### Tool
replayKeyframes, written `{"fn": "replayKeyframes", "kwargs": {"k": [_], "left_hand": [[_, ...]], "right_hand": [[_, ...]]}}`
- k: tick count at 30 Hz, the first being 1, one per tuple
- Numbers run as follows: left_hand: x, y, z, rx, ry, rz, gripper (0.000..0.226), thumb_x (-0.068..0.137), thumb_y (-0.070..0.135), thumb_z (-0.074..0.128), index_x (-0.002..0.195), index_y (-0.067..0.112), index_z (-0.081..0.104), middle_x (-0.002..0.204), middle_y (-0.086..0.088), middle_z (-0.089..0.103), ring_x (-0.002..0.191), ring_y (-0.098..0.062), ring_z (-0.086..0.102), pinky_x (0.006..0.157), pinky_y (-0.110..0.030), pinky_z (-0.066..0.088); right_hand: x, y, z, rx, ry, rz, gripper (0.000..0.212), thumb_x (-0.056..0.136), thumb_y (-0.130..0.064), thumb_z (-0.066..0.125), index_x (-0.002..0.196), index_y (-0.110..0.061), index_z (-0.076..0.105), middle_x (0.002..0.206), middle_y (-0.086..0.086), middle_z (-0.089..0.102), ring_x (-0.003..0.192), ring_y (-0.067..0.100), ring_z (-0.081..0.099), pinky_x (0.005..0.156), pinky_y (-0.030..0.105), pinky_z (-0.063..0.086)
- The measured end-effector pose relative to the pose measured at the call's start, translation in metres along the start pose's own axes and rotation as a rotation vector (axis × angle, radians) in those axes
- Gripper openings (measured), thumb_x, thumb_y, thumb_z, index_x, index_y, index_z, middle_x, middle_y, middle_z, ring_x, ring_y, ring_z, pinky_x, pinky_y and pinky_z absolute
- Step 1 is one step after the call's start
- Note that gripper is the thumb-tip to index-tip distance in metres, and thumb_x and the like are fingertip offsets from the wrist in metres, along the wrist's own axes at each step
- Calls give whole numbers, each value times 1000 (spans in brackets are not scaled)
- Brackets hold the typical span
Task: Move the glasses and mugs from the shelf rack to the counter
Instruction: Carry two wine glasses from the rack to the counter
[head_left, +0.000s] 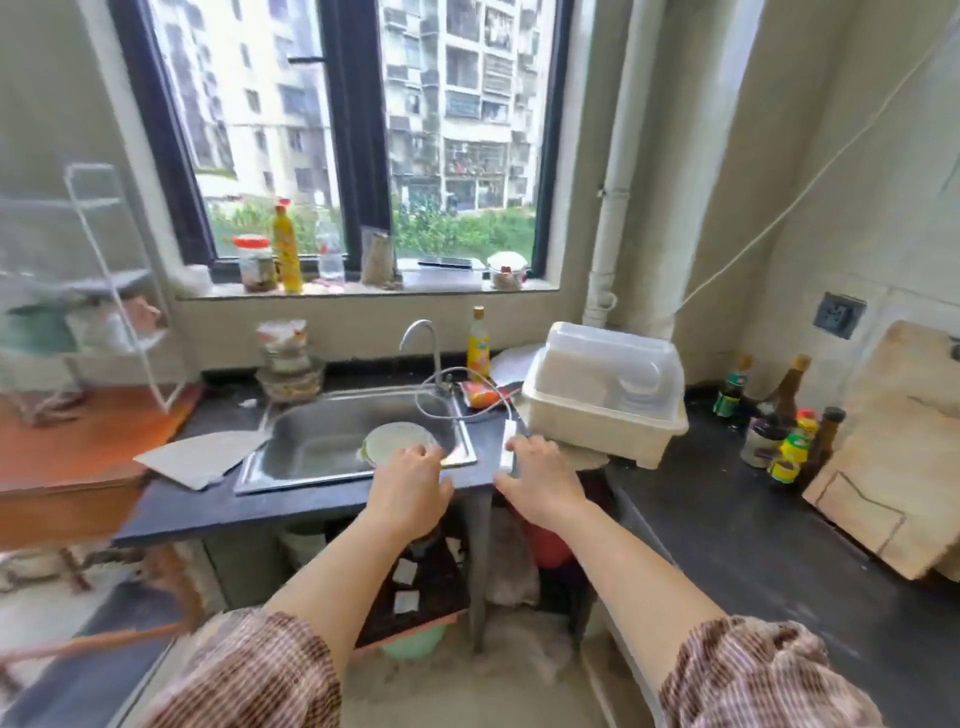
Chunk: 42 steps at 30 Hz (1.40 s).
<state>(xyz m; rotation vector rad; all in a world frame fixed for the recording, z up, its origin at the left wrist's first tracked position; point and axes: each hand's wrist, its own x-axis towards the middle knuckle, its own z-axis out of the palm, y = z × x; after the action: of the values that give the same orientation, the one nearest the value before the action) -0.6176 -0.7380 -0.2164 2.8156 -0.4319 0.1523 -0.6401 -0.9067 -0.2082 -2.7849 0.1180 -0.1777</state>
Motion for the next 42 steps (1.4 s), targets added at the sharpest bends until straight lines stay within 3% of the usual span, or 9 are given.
{"fn": "replayKeyframes", "kwargs": {"k": [9, 18, 32, 42], "left_hand": [[6, -245, -103, 105, 105, -264, 38, 97, 31, 40, 131, 16, 44, 129, -12, 47, 120, -29, 42, 93, -39, 40], [50, -427, -203, 177, 250, -439, 42, 94, 33, 43, 132, 15, 47, 131, -14, 48, 123, -32, 42, 97, -46, 44], [211, -645, -318, 28, 413, -438, 46, 94, 30, 43, 137, 16, 45, 139, -13, 45, 128, -29, 40, 102, -41, 38], [322, -775, -386, -95, 553, -392, 46, 93, 30, 44, 138, 18, 43, 139, -12, 45, 126, -30, 44, 99, -44, 42]], "right_hand": [[99, -253, 72, -71, -52, -240, 52, 93, -38, 50, 139, -15, 40, 139, 9, 44, 130, 29, 38, 105, 48, 35], [187, -459, 95, -115, 55, -473, 47, 92, -37, 51, 132, -12, 44, 135, 12, 47, 127, 32, 41, 101, 49, 37], [408, -678, 111, -65, 209, -648, 48, 92, -35, 51, 133, -10, 46, 134, 12, 50, 125, 30, 43, 102, 44, 39], [534, -795, 118, 24, 256, -612, 50, 93, -36, 53, 135, -12, 44, 133, 10, 49, 125, 28, 42, 101, 40, 38]]}}
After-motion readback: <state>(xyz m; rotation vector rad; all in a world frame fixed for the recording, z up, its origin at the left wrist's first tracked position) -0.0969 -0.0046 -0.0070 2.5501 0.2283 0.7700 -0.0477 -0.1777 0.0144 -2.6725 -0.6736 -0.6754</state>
